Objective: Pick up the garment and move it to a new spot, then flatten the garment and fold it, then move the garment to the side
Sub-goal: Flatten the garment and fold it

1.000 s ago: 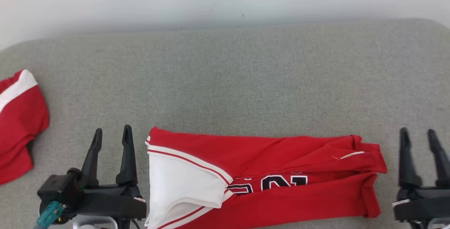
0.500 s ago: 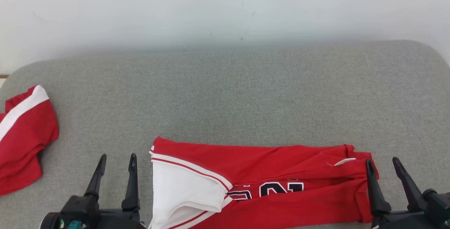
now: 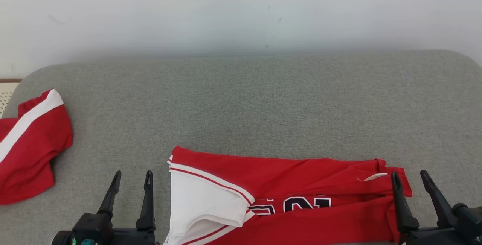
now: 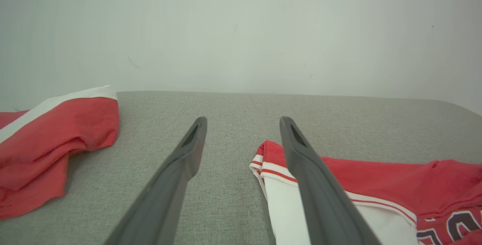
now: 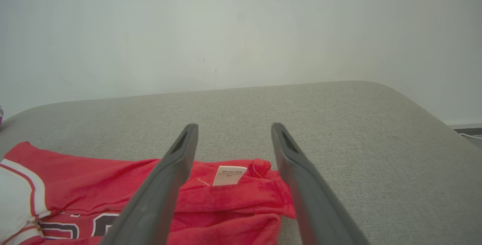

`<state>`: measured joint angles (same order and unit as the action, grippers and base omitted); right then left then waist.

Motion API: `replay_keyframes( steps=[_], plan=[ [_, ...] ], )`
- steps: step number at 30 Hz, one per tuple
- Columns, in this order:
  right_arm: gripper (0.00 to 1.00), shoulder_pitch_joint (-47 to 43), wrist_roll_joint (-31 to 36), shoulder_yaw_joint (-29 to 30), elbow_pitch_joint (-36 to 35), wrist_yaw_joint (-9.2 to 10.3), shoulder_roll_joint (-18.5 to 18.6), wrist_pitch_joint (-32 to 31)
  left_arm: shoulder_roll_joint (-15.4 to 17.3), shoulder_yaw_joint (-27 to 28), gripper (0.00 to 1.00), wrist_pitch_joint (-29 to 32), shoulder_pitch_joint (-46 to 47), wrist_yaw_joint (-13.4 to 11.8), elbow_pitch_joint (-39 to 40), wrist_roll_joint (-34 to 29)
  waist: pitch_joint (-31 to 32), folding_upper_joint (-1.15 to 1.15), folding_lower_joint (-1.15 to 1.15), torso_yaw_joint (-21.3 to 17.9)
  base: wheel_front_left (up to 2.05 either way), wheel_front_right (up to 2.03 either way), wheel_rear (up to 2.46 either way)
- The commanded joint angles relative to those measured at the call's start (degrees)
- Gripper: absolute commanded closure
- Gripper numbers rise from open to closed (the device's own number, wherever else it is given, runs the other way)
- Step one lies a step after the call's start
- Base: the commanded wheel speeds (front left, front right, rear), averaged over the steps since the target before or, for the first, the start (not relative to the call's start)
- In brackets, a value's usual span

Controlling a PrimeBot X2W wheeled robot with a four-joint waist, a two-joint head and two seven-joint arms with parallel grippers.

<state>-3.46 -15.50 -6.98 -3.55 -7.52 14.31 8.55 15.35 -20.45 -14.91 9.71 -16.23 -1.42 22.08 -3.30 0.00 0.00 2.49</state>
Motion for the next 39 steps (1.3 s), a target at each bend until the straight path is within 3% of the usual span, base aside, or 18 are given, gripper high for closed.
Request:
replay_keyframes(
  steps=[1, 9, 21, 34, 35, 37, 38, 39],
  plan=[
    [0.00, -0.1, 0.5, 0.1, -0.2, 0.05, 0.0, -0.2, -0.1, 0.1, 0.00, -0.2, 0.5, 0.2, -0.3, -0.6, -0.1, 0.00, 0.00, 0.3, 0.00, 0.00, 0.00],
    [0.00, 1.4, 0.2, 1.8, 2.2, 0.05, 1.7, -1.1, -1.1, -0.3, 0.00, -0.2, 2.1, 1.0, -0.9, -1.6, -1.8, 0.00, 0.00, 1.3, 0.00, 0.00, 0.00],
    [0.00, 7.6, -3.6, 3.4, 16.9, 0.05, 2.9, 1.9, -2.9, -0.5, 0.00, -0.2, 4.5, 1.9, -1.5, -2.9, -6.3, 0.00, 0.00, 1.7, 0.00, 0.00, 0.00],
    [0.00, 12.7, -9.6, -5.2, 29.9, 0.04, 1.2, 5.3, -3.8, -0.1, 0.00, -0.2, 5.8, 2.9, -2.3, -4.2, -8.1, 0.00, 0.00, 2.2, 0.00, 0.00, 0.00],
    [0.16, 12.7, -10.1, -5.7, 30.3, 0.04, 0.8, 5.5, -3.8, 0.0, 0.00, -0.2, 5.8, 2.9, -2.3, -4.2, -8.1, 0.00, 0.00, 2.2, 0.00, 0.00, 0.00],
    [0.84, 12.8, -10.8, -6.3, 30.8, 0.03, 0.5, 5.9, -3.8, 0.2, 0.00, -0.2, 5.6, 2.9, -2.3, -4.3, -8.1, 0.00, 0.00, 2.0, 0.00, 0.00, 0.00],
    [1.00, 12.9, -11.0, -6.4, 30.9, 0.03, 0.5, 6.1, -3.8, 0.3, 0.00, -0.2, 5.5, 2.9, -2.3, -4.4, -8.1, 0.00, 0.00, 1.9, 0.00, 0.00, 0.00],
    [1.00, 13.1, -11.3, -6.3, 31.0, 0.03, 0.6, 6.3, -3.8, 0.5, 0.00, -0.2, 5.5, 3.0, -2.4, -4.4, -8.1, 0.00, 0.00, 1.8, 0.00, 0.00, 0.00]
  ],
)
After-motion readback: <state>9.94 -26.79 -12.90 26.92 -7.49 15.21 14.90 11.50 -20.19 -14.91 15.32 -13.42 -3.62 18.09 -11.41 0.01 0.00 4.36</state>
